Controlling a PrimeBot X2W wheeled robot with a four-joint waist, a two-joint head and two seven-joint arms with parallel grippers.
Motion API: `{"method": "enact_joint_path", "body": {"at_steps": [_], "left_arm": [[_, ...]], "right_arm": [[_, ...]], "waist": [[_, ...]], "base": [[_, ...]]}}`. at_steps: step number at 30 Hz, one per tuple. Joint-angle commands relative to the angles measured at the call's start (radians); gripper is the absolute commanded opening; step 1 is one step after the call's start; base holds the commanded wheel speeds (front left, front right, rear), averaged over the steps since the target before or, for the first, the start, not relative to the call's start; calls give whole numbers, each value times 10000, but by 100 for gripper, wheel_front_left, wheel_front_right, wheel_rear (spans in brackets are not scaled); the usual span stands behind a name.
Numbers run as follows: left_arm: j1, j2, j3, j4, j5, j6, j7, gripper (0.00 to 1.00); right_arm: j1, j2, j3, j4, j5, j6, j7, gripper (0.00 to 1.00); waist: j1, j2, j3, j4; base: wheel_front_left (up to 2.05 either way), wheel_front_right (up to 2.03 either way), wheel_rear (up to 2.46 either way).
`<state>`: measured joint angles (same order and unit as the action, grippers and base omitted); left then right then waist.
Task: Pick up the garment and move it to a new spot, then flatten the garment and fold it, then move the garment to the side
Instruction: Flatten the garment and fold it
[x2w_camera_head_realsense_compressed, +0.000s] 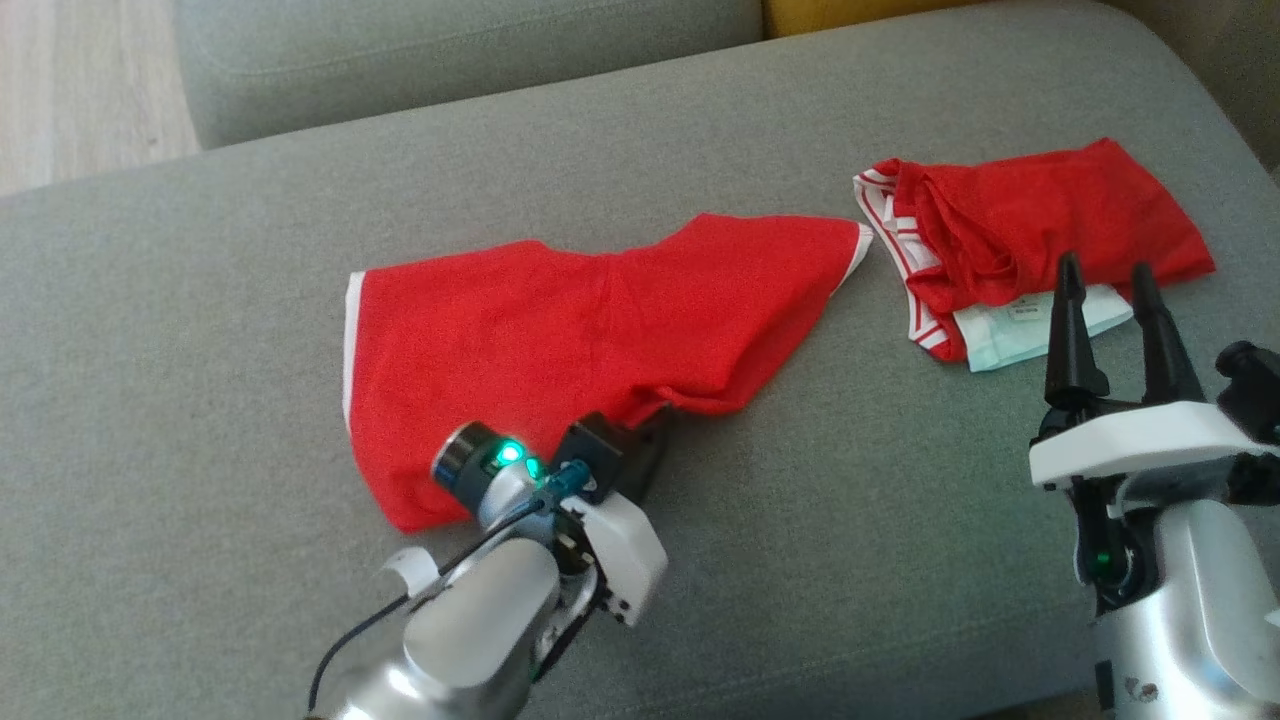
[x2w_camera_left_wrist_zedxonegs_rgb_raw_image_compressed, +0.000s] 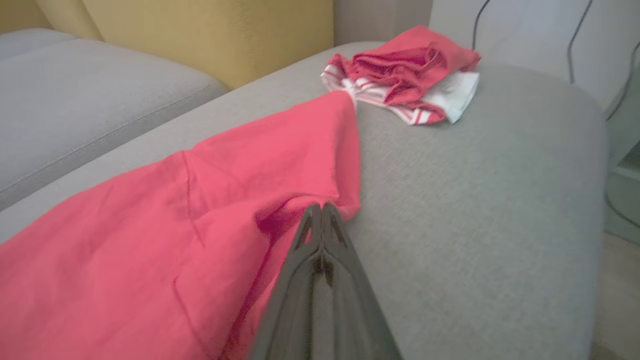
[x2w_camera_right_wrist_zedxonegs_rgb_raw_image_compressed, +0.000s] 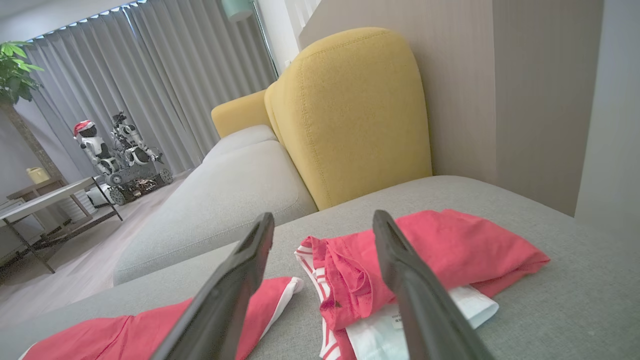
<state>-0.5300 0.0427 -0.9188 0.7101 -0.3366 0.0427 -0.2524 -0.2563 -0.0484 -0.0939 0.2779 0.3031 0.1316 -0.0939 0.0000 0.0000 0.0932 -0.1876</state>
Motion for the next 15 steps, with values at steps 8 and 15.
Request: {"method": "enact_joint_path", "body": {"at_steps": [8,15], "left_arm": [[436,77,71,-1565,-845,-1186,135,0],[670,586,1445,-3233,-2898,-1369,815,0]], "right_arm": [[-214,-18,155,-39,149,-9,-202,100],[-133,-18,79,14,115,-9,-180,100]], "waist": [[0,0,-473,150],[0,0,-644,407]], "base": [[0,0,0],[0,0,0]]}}
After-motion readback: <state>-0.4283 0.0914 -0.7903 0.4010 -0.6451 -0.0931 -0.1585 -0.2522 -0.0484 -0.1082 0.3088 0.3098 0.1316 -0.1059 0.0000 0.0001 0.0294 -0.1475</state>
